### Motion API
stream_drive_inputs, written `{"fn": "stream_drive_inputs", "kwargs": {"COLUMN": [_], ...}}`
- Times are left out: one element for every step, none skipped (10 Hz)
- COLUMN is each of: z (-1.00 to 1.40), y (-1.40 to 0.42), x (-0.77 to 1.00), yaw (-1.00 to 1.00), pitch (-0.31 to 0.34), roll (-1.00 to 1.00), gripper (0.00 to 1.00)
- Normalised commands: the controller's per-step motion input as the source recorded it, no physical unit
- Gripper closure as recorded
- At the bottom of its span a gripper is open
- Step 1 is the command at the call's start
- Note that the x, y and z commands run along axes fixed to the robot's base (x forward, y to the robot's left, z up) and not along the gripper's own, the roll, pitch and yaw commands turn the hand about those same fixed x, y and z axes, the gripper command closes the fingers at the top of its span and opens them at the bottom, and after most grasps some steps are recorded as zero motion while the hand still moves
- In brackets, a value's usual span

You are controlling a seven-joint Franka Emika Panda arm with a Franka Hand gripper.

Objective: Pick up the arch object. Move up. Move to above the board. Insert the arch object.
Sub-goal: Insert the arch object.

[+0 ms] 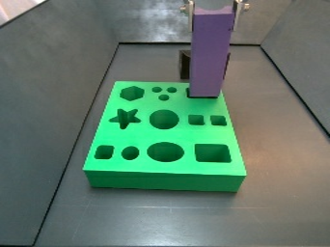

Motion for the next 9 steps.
{"fn": "stream_drive_inputs", "kwargs": {"z": [-0.13,-0.11,-0.09,-0.02,-0.03,-0.08,-0.11,-0.12,-0.15], "y": [0.11,0.07,0.00,0.00,0.00,0.00,-0.07,-0.08,-0.05], "x": [-0.01,0.00,0.00,0.00,0.01,0.00,0.00,0.01,0.00], "yaw": [0.00,0.00,-0.01,-0.03,0.00,0.00,0.00,0.00,0.00], "pitch": [0.031,0.037,0.013,0.000,0.000,-0.004,0.000,0.000,-0.013], "roll": [0.16,0.14,0.07,0.00,0.00,0.00,0.00,0.00,0.00], "gripper": [1.00,1.00,1.00,1.00,1.00,1.00,1.00,1.00,1.00]}}
